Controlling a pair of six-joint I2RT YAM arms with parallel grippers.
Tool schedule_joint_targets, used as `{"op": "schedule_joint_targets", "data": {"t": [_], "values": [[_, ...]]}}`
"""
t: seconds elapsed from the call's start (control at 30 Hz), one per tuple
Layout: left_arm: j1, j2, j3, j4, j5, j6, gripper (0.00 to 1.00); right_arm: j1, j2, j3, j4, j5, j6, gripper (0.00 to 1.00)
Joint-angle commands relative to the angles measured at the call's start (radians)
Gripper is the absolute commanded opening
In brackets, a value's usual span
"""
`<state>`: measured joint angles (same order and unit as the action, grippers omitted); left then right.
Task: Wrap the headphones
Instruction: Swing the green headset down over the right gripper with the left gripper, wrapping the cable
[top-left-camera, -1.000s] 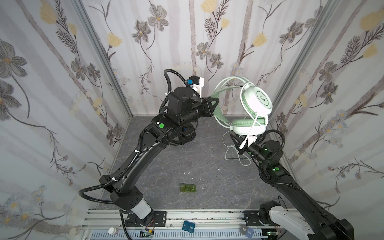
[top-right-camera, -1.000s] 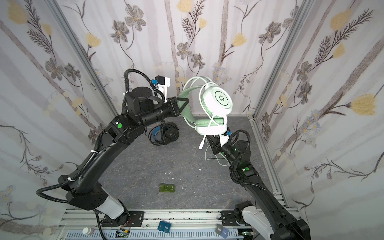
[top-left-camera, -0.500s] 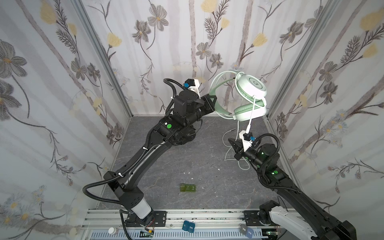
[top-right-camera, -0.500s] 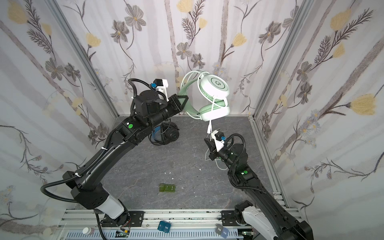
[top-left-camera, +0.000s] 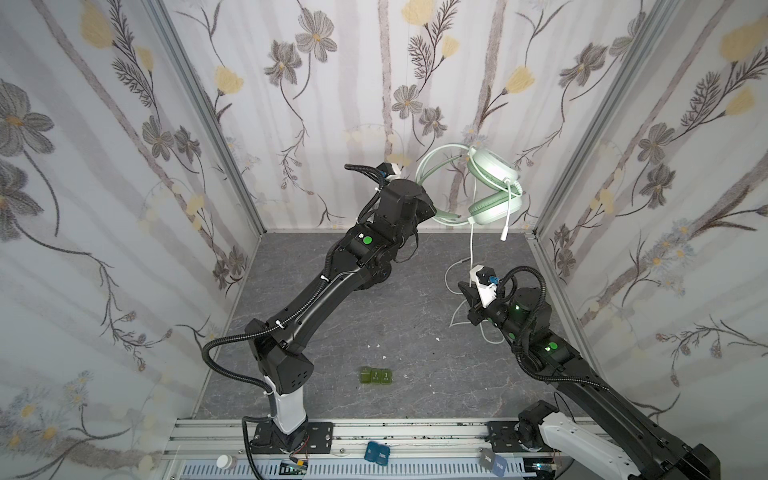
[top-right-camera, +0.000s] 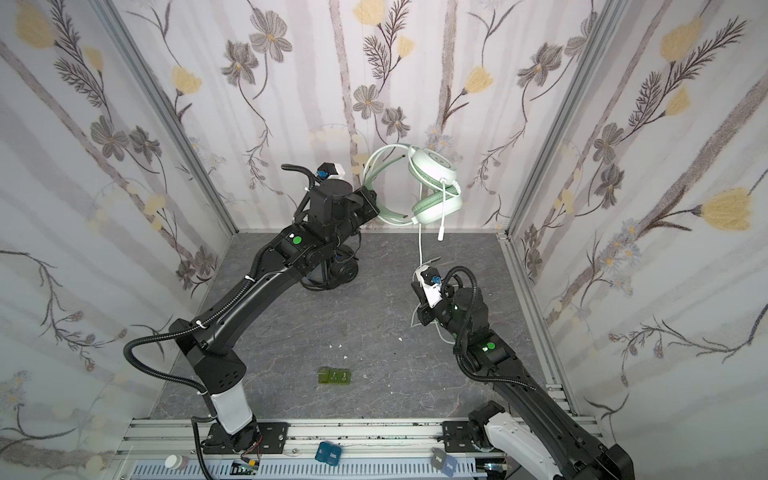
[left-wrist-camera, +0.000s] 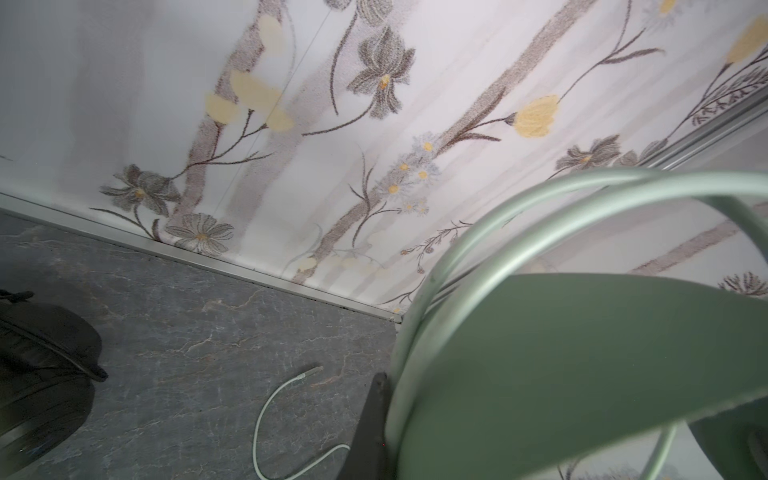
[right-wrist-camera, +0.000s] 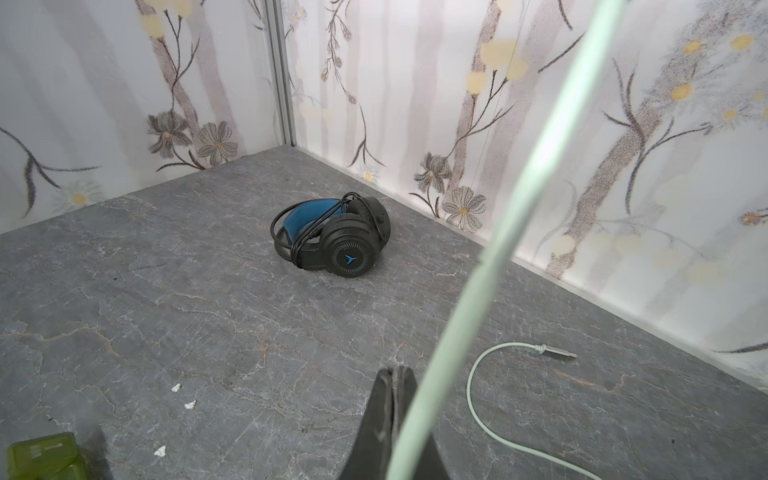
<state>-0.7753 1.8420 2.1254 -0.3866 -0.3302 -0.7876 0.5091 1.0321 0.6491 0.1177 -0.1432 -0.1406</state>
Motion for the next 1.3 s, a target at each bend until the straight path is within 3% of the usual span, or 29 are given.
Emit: {"op": "schedule_joint_targets", "data": {"t": [0.0,0.4,0.73,0.93,1.27], "values": [[0.002,0.046,0.056,0.033,-0.137,-0.023,0.00,0.027,0.006,0.017,-0.061,0.046,-0.028,0.00],[-0.017,0.210,0.184,-0.152,-0.307,0.124,0.00,0.093,0.031,0.092,-0.135,0.074,-0.059,0.00],[-0.083,0.137,-0.050,-0.143,-0.469,0.419,0.00,0.094,0.086,0.257,-0.235,0.025,-0.083,0.00],[-0.103,0.007,-0.293,-0.038,-0.388,0.590,0.00,0.093,0.148,0.363,-0.346,0.021,-0.122,0.00],[-0.112,-0.128,-0.450,-0.089,-0.313,0.808,0.00,0.094,0.183,0.443,-0.437,0.113,-0.211,0.00]]}}
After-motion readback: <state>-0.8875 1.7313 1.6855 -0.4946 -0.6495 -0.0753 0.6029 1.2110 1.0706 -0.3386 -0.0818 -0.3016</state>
